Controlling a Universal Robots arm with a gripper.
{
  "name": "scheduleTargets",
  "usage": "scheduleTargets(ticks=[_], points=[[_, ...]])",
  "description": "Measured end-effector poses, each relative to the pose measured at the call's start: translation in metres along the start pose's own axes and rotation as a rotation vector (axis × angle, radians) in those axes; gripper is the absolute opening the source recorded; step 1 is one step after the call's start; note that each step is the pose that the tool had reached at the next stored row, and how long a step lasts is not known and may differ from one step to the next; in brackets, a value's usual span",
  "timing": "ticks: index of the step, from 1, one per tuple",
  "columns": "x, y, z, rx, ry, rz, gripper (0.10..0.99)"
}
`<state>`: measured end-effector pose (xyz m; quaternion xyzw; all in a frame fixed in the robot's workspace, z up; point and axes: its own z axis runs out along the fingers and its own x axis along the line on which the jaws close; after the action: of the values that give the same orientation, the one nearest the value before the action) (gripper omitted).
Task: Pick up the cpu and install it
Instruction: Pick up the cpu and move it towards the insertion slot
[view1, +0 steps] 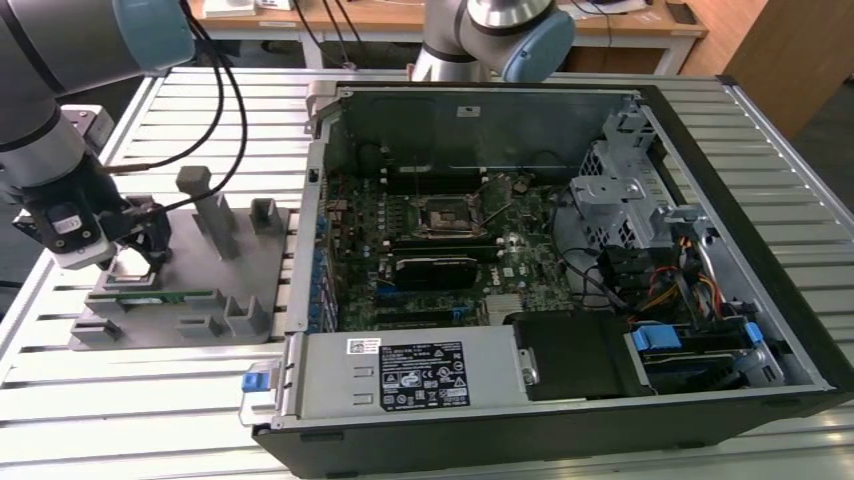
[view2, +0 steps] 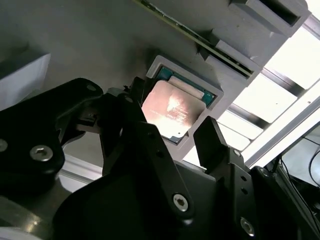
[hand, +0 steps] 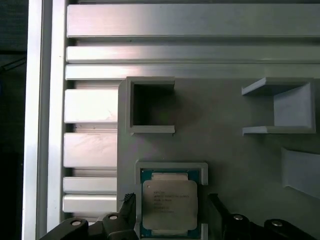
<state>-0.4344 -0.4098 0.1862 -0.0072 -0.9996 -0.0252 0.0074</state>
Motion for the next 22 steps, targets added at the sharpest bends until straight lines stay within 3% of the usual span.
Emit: scheduleTargets(ticks=[3,4,11,22], points=[[0.0000,-0.0001,0.0013,0.000,0.0002,0.000,0.604],[0.0000,-0.0001,0.0013,0.000,0.0002,0.000,0.537],[0.0000,0.0001,-0.0007,0.000,-0.0001,0.000,0.533],[0.0002,0.0007,-0.0130,0.000,0.0000,0.000,0.533]])
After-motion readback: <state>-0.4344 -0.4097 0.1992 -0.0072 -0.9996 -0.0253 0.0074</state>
